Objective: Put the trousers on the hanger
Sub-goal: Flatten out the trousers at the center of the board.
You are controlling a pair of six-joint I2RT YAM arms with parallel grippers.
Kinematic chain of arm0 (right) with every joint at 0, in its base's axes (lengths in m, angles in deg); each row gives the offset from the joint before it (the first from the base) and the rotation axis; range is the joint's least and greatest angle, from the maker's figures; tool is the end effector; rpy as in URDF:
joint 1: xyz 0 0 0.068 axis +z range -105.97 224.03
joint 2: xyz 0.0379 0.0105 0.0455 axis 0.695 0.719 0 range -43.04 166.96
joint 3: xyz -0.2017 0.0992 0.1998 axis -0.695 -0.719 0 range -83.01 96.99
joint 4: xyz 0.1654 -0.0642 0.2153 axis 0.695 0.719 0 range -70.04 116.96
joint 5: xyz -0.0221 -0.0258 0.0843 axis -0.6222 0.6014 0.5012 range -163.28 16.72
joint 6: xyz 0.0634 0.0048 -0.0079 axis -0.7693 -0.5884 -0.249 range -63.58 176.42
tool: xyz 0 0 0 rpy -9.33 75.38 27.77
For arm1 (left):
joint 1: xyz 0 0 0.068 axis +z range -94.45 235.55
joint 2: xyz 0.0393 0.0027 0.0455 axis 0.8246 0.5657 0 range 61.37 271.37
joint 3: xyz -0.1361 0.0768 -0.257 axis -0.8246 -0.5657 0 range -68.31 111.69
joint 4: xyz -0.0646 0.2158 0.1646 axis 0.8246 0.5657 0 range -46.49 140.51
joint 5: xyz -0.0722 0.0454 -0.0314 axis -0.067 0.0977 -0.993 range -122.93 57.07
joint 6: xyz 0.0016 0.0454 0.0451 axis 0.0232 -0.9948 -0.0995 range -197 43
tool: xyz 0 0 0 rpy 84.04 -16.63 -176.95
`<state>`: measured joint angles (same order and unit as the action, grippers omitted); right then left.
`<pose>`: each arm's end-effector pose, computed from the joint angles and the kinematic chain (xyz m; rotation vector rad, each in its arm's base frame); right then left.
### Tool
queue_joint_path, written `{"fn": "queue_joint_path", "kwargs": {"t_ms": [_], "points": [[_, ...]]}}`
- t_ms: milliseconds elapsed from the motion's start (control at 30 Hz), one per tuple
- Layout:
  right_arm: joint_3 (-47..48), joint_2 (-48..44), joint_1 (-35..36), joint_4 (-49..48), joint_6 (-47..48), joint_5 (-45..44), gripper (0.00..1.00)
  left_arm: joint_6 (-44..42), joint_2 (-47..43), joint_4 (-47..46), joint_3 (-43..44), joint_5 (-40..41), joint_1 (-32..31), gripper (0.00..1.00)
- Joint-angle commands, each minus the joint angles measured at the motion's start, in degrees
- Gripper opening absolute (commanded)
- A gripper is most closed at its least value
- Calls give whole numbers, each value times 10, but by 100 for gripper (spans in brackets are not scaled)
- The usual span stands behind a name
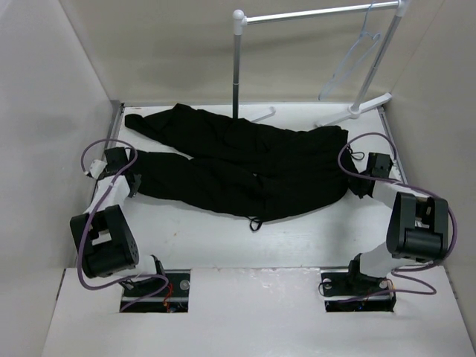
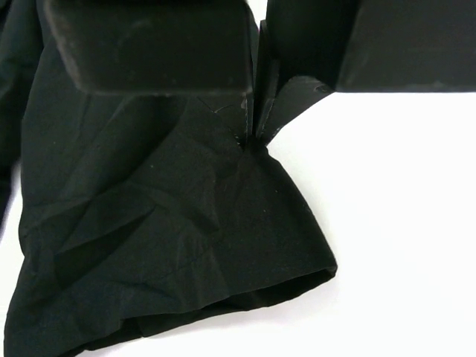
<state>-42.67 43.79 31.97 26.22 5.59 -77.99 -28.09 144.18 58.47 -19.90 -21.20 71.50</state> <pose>0.2958 -0.0675 0.1576 1.3316 2.1116 0.1821 0.2997 0.0963 0.2116 -1.3678 1.9822 -0.0158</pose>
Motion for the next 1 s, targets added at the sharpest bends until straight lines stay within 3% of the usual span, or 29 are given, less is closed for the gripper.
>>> {"fn": "queue_joint_path", "kwargs": {"t_ms": [0,133,300,567,733,800,833,867,967], "points": [[5,-3,-2,-17,-29,10,12,8,-51,64,-16,41,22,0],[-31,-98,-10,38,-52,-26,3,5,-79,161,-6,90,47,0],[-60,-217,-39,117,-40,-57,1,-5,-125,229,13,148,74,0],[-106,-337,-111,211,-40,-49,0,-52,-138,268,37,192,84,0],[-139,-380,-158,255,-45,-43,2,-55,-148,271,-12,214,83,3],[-149,-403,-169,265,-45,-44,8,-55,-158,268,-26,218,79,5],[-128,-418,-174,291,-45,-47,16,-57,-165,277,-16,225,73,13],[-127,-418,-174,292,-45,-47,16,-57,-165,277,-16,225,73,14],[-84,-408,-171,300,-31,-50,51,-58,-166,274,19,214,59,37]]}}
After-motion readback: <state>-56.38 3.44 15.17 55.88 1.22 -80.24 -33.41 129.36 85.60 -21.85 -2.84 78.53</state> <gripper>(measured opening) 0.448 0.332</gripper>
